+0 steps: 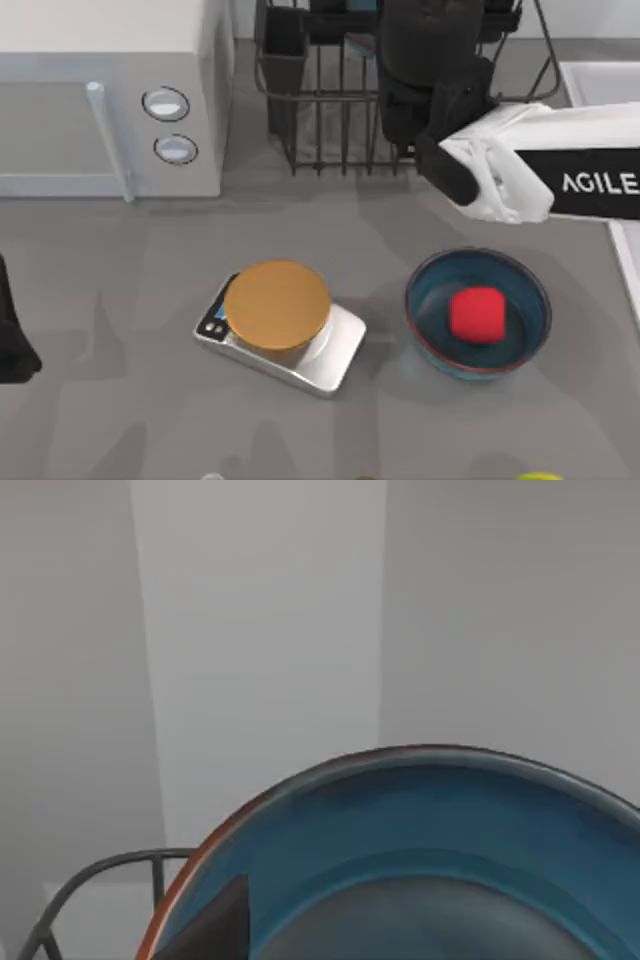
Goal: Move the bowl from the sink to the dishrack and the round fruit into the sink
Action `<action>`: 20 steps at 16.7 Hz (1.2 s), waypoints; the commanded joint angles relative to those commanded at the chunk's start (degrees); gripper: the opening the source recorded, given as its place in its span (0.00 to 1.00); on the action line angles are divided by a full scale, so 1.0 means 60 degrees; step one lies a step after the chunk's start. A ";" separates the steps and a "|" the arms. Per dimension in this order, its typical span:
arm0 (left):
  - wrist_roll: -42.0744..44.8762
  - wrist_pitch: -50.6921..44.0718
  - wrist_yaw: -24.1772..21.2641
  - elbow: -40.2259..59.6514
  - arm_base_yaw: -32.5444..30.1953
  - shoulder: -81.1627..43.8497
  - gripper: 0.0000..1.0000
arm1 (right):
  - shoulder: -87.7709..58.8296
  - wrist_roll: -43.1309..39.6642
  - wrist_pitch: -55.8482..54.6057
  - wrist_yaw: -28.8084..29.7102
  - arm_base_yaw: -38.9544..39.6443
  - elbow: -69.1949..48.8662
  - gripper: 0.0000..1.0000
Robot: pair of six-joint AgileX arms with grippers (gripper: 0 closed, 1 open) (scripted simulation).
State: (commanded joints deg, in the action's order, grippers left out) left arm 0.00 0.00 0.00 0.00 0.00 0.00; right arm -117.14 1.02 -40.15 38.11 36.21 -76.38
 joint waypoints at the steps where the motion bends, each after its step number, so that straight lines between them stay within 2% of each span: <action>1: 0.0000 0.0000 0.0000 0.0000 0.0000 0.0000 1.00 | 0.0000 0.0000 0.0000 0.0000 0.0000 0.0000 1.00; 6: 0.0000 0.0000 0.0000 0.0000 0.0000 0.0000 1.00 | 0.0296 0.0000 0.0271 -0.0170 -0.0197 0.0268 1.00; 10: 0.0000 0.0000 0.0000 0.0000 0.0000 0.0000 1.00 | 0.2094 -0.0003 0.1669 -0.1053 -0.1331 0.1806 1.00; 14: 0.0000 0.0000 0.0000 0.0000 0.0000 0.0000 1.00 | 0.5454 -0.0018 0.3519 -0.2301 -0.2837 0.4140 1.00; 20: 0.0000 0.0000 0.0000 0.0000 0.0000 0.0000 1.00 | 1.2119 -0.0064 0.5799 -0.4287 -0.4823 0.8023 1.00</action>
State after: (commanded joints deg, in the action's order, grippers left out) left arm 0.00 0.00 0.00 0.00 0.00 0.00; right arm -44.43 0.64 -5.36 12.39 7.27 -28.24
